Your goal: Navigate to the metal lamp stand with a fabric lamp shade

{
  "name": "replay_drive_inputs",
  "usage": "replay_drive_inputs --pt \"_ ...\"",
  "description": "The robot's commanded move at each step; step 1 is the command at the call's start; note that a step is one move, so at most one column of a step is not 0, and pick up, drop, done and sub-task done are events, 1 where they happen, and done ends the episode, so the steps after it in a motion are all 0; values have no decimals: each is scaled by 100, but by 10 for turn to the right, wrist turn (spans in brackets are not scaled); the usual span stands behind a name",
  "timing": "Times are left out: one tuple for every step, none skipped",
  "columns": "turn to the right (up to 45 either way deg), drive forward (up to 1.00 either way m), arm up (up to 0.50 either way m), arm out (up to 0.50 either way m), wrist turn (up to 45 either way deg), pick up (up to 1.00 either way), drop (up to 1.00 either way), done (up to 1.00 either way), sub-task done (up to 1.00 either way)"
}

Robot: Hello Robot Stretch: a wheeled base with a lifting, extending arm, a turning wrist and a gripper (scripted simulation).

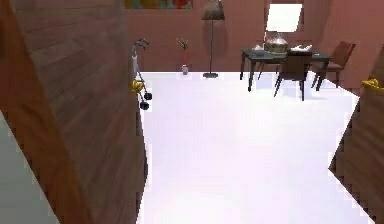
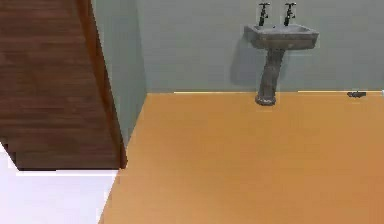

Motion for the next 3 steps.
replay_drive_inputs --pt "0 100 0 0 0 0 0 0 0" --pt "0 20 0 0 0 0 0 0 0" --pt "0 100 0 0 0 0 0 0 0"
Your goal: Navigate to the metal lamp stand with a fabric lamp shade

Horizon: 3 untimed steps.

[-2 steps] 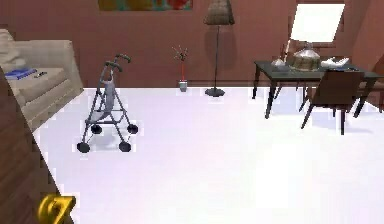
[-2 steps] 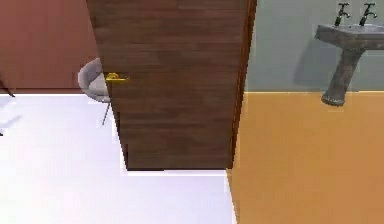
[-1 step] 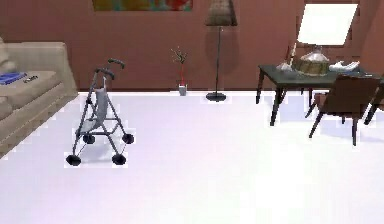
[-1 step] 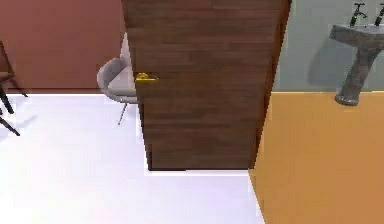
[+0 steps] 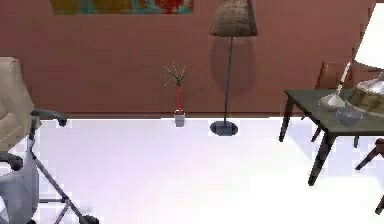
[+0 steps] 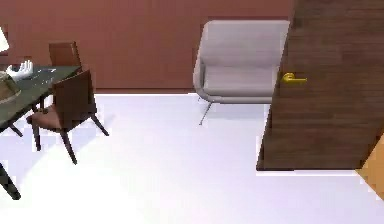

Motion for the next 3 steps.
replay_drive_inputs --pt "0 100 0 0 0 0 0 0 0" --pt "-60 0 0 0 0 0 0 0 0" --pt "0 40 0 0 0 0 0 0 0"
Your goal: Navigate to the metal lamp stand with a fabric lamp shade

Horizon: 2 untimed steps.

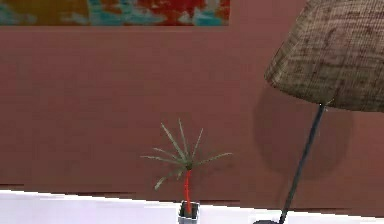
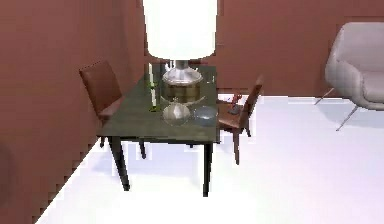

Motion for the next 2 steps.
replay_drive_inputs --pt "330 0 0 0 0 0 0 0 0" --pt "0 0 0 0 0 0 0 100 0"
